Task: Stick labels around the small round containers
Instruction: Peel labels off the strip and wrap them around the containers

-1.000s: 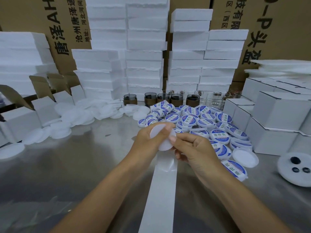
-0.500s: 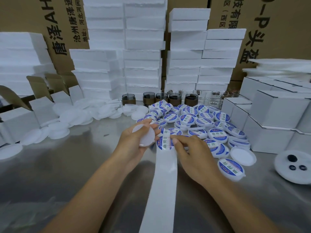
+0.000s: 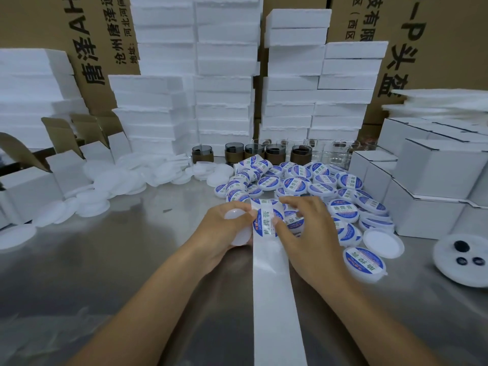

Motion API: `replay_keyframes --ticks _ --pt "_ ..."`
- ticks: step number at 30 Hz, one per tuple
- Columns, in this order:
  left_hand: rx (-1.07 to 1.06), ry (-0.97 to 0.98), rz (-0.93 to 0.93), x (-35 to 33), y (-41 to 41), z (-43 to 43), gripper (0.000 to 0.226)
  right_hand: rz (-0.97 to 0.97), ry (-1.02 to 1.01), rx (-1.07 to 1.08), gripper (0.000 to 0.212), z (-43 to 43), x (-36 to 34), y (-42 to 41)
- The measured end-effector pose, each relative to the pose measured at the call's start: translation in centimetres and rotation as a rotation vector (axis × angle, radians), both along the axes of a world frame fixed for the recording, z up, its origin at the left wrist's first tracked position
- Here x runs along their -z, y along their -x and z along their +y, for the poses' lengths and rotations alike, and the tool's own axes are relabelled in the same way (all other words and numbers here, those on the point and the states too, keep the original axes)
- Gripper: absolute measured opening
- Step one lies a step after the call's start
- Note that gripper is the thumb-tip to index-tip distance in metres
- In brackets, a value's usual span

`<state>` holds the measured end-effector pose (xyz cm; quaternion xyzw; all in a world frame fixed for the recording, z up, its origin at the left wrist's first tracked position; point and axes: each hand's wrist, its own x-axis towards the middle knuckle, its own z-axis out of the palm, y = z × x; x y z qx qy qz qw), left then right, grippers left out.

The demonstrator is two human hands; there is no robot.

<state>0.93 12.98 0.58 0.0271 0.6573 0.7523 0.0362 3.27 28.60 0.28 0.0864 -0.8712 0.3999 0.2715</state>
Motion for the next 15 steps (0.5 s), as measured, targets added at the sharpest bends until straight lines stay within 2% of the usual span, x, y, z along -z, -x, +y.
replay_keyframes --ticks 2,5,10,15 --pt "0.002 0.018 0.010 0.02 -0.01 0.06 0.011 0.086 -0.189 0.028 0.037 0.03 0.02 0.00" --pt "0.008 0.052 0.025 -0.25 -0.41 0.22 0.004 0.106 -0.307 0.015 0.036 0.07 -0.03 0.15" --pt "0.086 0.027 0.038 -0.41 -0.73 0.32 0.008 0.135 -0.248 -0.028 0.026 0.27 0.07 0.37" --pt "0.056 0.040 0.022 -0.56 -0.73 0.46 0.008 0.196 -0.223 -0.013 0.018 0.08 0.01 0.16"
